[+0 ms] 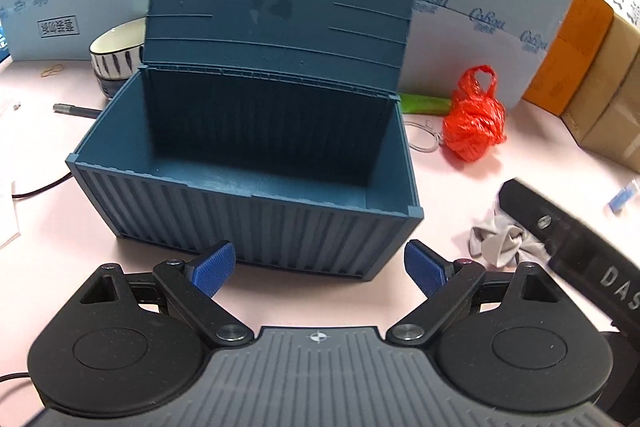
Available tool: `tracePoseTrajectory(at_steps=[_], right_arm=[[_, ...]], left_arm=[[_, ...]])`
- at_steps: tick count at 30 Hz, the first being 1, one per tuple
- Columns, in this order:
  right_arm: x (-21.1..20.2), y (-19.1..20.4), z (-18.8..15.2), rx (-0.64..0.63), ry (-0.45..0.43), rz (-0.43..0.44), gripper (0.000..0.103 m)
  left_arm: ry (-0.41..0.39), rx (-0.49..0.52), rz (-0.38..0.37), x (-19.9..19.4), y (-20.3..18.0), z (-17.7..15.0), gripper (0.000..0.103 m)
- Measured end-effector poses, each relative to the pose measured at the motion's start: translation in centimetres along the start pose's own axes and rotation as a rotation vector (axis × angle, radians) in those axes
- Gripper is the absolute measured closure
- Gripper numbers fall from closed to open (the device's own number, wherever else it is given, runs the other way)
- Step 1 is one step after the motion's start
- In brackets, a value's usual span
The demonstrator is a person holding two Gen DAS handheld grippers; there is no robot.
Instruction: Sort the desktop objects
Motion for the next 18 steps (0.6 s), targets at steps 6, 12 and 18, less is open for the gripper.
tracePoseTrajectory(at_steps=[6, 12, 18], right_arm=[[0.5, 0.0, -0.7, 0.01, 0.06, 0.001, 0.0], [0.0, -0.9, -0.5, 0.009, 0.081, 0.013, 0.0], [0.4, -1.6, -2.0, 0.012, 0.146, 0.001, 0.0]], left_arm=[[0.052, -0.006, 0.031, 0.5, 0.1, -0.4, 0.012], [0.081, 0.022, 0.043, 0.4, 0.2, -1.0, 0.012], [0.149, -0.024, 0.114, 0.6, 1.5, -2.3, 0.012]])
Point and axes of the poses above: each gripper's, at about its wrist camera, not at the fingertips, and x roughly the way its jaws point, y to its left, z to its top, the point moved 1 cm from there along x, roughly the way its jaws point, and after that the axes turned 6 degrees about -y, right-handed, at the moved point
